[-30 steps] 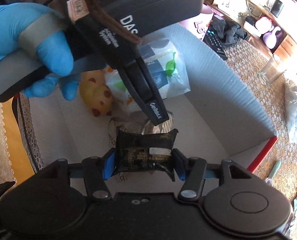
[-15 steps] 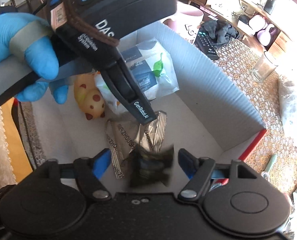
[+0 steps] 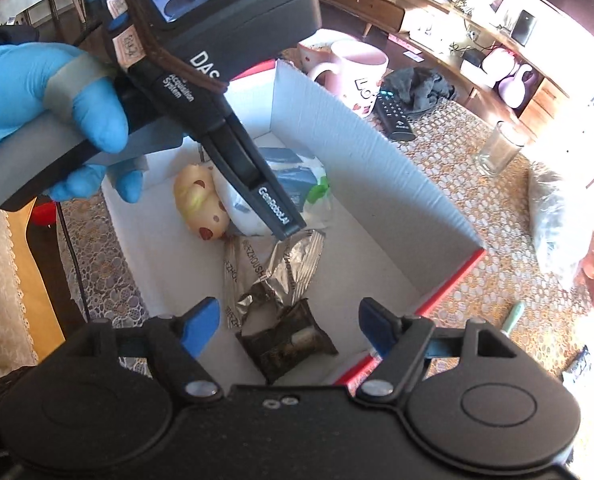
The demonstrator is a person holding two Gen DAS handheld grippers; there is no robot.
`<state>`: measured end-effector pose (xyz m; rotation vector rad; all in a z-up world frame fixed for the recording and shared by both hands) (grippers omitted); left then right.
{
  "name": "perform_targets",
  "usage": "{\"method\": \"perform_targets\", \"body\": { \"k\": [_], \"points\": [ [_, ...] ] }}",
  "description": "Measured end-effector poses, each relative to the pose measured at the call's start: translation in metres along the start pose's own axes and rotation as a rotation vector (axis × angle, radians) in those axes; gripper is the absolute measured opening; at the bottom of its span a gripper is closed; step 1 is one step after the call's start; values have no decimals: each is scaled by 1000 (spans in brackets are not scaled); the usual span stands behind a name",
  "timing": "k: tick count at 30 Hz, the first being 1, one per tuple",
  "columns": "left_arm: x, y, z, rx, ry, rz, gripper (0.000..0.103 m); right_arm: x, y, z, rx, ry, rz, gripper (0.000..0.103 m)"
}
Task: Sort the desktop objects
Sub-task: 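Open the left tool to drop the tissue pack while the right tool drops the black packet into the box, then withdraw both tools from the box toward the items on the table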
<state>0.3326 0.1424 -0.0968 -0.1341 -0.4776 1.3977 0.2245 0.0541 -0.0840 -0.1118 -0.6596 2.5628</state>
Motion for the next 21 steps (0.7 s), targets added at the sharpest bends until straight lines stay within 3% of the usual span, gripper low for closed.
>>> {"method": "perform_targets", "body": {
  "k": [15, 18, 21],
  "points": [
    [-12, 12, 55, -53, -10, 0, 92, 8, 16, 50, -56, 27, -30, 77],
    [-16, 17, 66, -59, 1, 7, 98, 12, 24, 62, -67, 32, -40, 84],
    [-21, 23, 77, -63, 4, 5, 98, 13, 29, 72, -81, 42, -40, 84]
  ]
}}
Point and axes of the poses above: each gripper's, at about its wrist camera, not at the fingertips, and z roughly against the way its jaws point, x to its left, y to its underside, the point moved 6 cm from there along -z, roughly the way its jaws point, and after that the axes turned 7 degrees about -y, right-handed, at the moved point
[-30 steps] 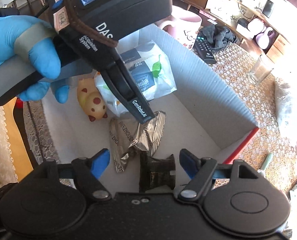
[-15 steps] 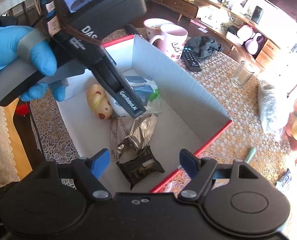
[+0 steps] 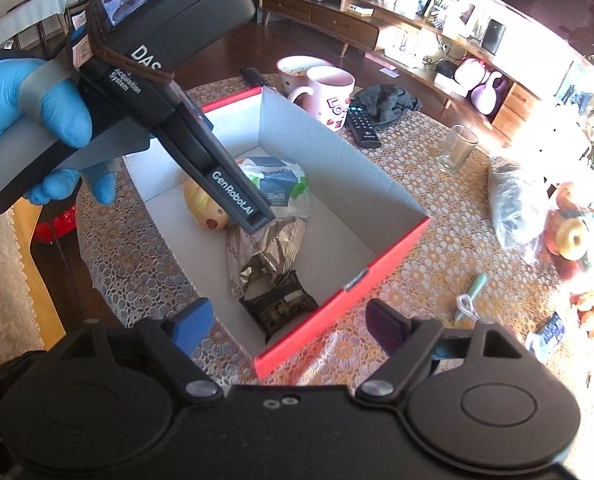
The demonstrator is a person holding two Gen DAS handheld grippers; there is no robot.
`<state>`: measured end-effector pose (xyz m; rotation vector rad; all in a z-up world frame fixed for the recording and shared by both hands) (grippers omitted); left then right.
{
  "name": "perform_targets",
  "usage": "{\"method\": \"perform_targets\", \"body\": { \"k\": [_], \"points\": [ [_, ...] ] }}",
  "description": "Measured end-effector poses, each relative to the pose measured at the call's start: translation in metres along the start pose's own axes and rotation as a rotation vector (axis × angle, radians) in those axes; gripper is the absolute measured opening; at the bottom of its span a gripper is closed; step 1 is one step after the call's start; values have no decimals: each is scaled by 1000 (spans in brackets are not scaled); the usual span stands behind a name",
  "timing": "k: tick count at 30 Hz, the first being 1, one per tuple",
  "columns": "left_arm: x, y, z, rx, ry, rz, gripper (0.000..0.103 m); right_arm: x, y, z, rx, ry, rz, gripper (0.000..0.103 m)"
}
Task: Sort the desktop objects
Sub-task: 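Withdraw both tools from the box toward the items on the table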
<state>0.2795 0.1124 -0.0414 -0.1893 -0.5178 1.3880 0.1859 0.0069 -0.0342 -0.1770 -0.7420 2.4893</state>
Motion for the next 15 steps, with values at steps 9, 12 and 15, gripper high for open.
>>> {"method": "perform_targets", "body": {
  "k": [9, 12, 15],
  "points": [
    [-24, 16, 34, -22, 41, -12, 99, -6, 31, 35, -30, 24, -38, 87],
    [-34, 22, 45, -35, 58, -11, 101, -7, 42, 45, -42, 32, -45, 89],
    [-46, 25, 59, -56, 75, -16, 101, -10, 54, 56, -58, 44, -60, 96]
  ]
}}
Point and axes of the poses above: each gripper's, at about its wrist camera, not at the fingertips, and z roughly against the way its jaws point, x to its left, y to its underside, the point moved 6 cm from there along -z, roughly the way its jaws point, and after that the axes turned 7 degrees about -y, right-handed, at the moved point
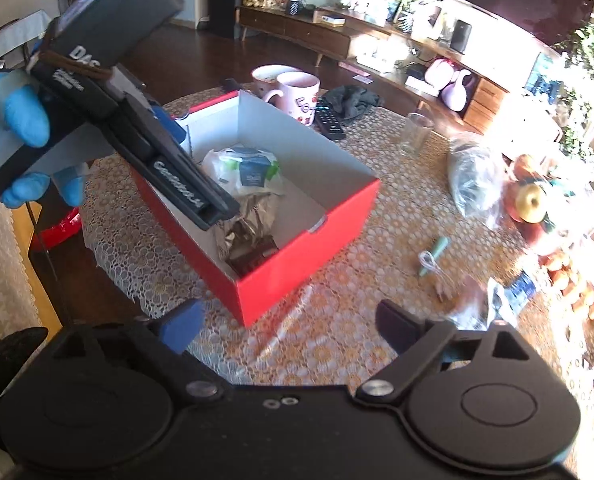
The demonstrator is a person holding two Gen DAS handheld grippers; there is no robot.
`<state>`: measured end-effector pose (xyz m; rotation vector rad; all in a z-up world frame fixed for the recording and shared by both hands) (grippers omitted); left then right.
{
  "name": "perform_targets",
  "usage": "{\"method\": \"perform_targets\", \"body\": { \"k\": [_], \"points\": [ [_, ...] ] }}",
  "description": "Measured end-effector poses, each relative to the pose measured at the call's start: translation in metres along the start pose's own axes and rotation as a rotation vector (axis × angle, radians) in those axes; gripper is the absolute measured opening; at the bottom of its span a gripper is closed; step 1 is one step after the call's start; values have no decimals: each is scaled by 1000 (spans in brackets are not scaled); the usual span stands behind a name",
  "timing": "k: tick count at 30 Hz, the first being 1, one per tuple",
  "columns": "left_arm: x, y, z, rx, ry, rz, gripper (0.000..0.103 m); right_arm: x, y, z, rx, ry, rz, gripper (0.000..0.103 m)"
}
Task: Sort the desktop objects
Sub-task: 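Withdraw both tools from the box toward the items on the table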
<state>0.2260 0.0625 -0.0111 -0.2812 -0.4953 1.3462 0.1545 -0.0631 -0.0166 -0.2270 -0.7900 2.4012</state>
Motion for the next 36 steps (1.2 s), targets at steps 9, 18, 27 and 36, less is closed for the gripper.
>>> {"method": "perform_targets", "body": {
  "k": [9, 18, 27, 36],
  "points": [
    [-40, 7, 29, -43, 33, -41, 101, -33, 40, 37, -37, 61, -94, 96],
    [-86, 9, 42, -63, 94, -98, 101, -83, 85, 71, -54, 139, -200, 96],
    [-121, -4, 44, -79, 129, -121, 101, -124, 108, 90, -79, 182, -255, 96],
    [-144, -20, 26, -55, 130, -131, 101, -159, 126, 87, -77, 184, -297, 96]
  ]
}}
Point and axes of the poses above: each gripper's, at about its wrist camera, not at the fingertips, and z roughly against the way its jaws point, x to its left, y to its underside, the point moved 6 cm from there along -z, roughly the way its jaws point, and after that the axes turned 7 degrees about -y, right-handed, at the moved point
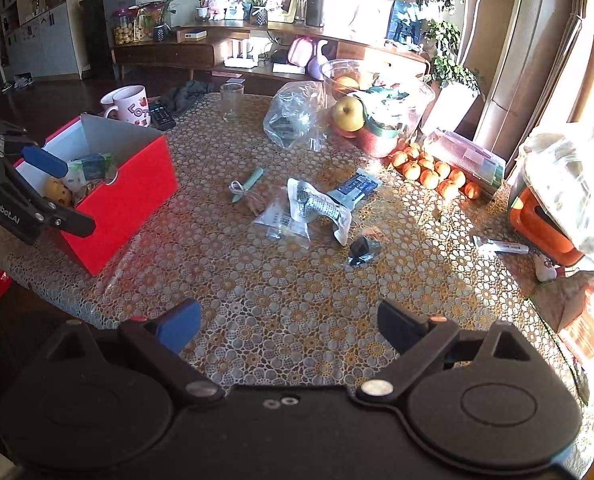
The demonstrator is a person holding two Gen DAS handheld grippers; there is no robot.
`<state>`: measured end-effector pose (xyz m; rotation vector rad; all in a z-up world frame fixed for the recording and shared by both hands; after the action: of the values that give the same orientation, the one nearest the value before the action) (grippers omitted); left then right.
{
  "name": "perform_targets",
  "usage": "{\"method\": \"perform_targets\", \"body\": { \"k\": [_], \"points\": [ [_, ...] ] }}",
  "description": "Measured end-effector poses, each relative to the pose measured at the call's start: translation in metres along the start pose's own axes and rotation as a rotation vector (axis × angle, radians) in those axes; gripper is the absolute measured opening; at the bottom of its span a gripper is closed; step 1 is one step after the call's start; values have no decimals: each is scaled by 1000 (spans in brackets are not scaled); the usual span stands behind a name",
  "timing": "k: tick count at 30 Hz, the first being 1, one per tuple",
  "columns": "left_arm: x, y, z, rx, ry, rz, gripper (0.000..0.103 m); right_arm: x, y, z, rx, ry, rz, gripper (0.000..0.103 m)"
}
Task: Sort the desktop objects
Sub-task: 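Withdraw both tools from the box toward the items on the table, then grasp the white USB cable with the left tool while the right tool grasps the small clear bag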
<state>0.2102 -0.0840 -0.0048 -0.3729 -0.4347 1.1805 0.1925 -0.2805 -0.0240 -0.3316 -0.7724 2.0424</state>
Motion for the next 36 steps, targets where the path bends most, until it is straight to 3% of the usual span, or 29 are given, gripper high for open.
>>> {"method": "perform_targets", "body": {
  "k": [5, 17, 27, 31, 36],
  "points": [
    [-9, -13, -18, 15, 1, -7, 101, -20, 2, -12, 13, -2, -19, 96],
    [-19, -54, -52, -45, 41, -92, 101, -57, -1, -47, 56, -15, -49, 96],
    [-17, -72, -92, -12, 50, -184, 101, -82, -13, -80, 92, -21, -59, 96],
    [-20, -80, -103, -27, 59, -252, 101, -90, -16, -94, 101, -26, -61, 95],
    [-29, -85, -115, -61, 123, -365, 101, -99, -20, -110, 121, -32, -60, 95]
  ]
}}
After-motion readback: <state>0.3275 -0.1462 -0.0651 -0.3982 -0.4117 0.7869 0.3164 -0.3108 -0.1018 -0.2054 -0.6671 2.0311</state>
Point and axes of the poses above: each gripper's, at about its wrist camera, not at the fingertips, and z roughly against the way its jaws point, x to its left, y to its underside, the point moved 6 cm from there along -z, roughly the way its jaws point, and after that the axes turned 7 degrees about -y, right-handed, at the moved point
